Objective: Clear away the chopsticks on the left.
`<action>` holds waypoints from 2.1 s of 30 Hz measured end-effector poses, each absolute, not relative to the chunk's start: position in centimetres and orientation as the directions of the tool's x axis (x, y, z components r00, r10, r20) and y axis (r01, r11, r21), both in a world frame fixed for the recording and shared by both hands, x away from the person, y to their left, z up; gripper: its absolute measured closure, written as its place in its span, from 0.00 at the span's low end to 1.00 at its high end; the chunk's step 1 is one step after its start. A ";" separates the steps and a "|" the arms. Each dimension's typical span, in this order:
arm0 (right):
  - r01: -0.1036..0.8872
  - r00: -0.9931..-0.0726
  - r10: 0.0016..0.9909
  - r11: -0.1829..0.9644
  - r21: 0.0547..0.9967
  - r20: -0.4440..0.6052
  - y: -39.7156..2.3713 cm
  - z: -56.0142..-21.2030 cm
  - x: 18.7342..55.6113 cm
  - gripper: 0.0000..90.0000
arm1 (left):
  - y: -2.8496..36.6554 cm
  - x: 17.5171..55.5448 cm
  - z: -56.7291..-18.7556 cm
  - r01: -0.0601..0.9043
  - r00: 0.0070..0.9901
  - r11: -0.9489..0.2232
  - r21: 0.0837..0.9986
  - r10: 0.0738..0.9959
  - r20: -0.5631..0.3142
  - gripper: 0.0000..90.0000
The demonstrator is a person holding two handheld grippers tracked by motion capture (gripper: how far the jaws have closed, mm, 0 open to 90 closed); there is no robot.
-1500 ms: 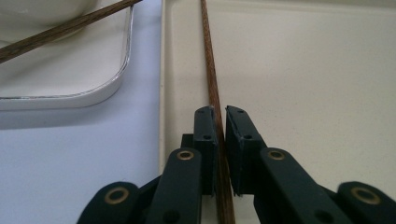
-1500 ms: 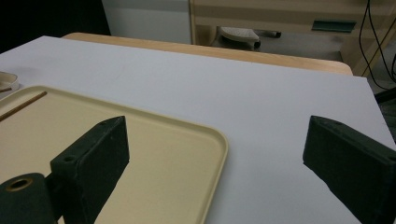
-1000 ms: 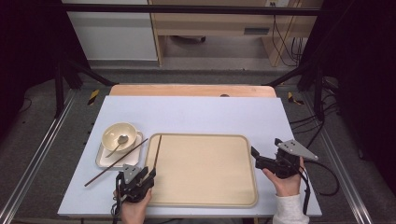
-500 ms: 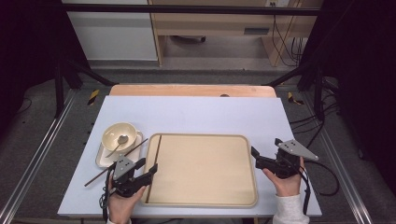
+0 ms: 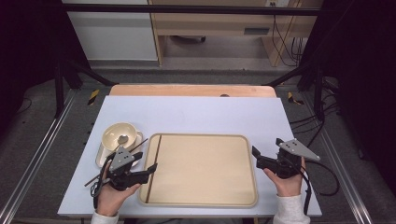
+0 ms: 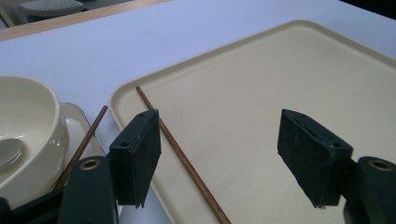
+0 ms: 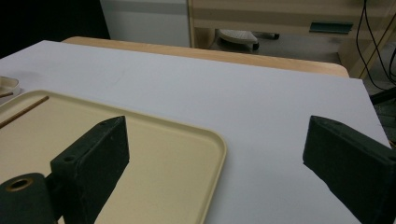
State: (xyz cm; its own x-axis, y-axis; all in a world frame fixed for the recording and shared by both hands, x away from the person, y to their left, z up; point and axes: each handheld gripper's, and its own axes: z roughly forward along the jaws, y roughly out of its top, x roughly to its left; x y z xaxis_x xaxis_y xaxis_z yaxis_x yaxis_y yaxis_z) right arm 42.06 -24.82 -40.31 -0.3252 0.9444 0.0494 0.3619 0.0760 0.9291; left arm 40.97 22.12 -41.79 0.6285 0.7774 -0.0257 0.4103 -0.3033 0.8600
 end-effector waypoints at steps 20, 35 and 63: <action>0.362 -0.336 0.941 0.089 0.928 0.040 -24.5 -40.4 42.2 0.08 | 27.6 39.8 -44.5 0.411 0.637 -0.339 0.846 0.771 0.000 0.29; 0.367 -0.337 0.941 0.093 0.925 0.039 -24.4 -40.6 42.3 0.08 | 30.3 40.7 -45.5 0.464 0.574 -0.347 0.815 0.819 0.022 0.31; 0.376 -0.340 0.940 0.105 0.920 0.031 -24.1 -40.9 42.5 0.08 | 32.6 44.5 -46.6 0.543 0.501 -0.346 0.765 0.865 0.036 0.69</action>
